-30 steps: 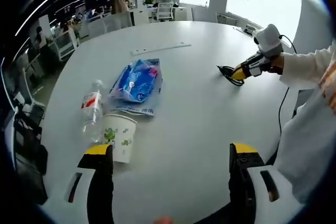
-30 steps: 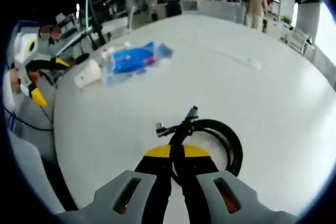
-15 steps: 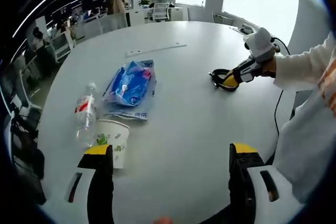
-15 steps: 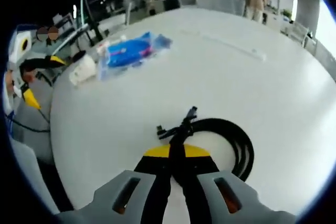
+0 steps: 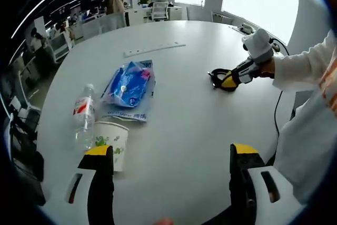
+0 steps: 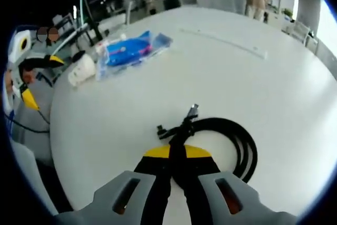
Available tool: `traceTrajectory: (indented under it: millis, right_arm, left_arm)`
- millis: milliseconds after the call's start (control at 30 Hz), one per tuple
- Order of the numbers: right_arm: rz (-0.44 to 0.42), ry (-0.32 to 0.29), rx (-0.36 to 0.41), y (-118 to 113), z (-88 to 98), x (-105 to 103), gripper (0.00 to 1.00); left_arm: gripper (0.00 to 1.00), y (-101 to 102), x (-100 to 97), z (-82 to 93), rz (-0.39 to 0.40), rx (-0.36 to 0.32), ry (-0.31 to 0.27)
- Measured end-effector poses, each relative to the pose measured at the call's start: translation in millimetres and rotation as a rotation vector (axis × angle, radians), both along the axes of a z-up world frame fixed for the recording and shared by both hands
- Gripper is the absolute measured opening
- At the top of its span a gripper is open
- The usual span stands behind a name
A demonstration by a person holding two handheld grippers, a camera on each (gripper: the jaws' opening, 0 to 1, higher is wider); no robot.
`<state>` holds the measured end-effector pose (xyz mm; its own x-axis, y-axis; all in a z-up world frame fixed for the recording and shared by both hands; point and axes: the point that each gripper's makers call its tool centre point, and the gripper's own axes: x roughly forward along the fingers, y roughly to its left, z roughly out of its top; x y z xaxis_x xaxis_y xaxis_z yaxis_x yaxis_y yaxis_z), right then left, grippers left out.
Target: Arrange the tabletop items into an orderly group along one side of the table until the central work area is clear of visible clutter.
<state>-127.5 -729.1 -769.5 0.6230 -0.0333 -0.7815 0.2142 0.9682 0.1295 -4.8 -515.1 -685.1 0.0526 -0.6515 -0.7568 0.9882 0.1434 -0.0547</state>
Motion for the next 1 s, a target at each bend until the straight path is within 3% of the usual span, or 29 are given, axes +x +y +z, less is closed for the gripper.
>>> traceTrajectory:
  millis: [633,733,800,1000]
  right_arm:
    - [0.007,-0.009,-0.003,1,2.3,0,0.05]
    - [0.006,-0.037,-0.045,-2,13.0,3,0.07]
    - [0.006,-0.091,-0.074,-6,24.6,9,0.09]
    - [-0.021,-0.185,-0.080,-12,55.7,18,0.12]
  left_arm:
    - [0.92,1,1.1,-0.9,0.019,-0.001,0.008]
    - [0.91,-1,5.4,1.6,0.051,-0.027,0.021]
    - [0.91,-2,6.6,2.7,0.064,-0.040,0.029]
    - [0.88,-5,10.8,6.6,0.108,-0.072,0.037]
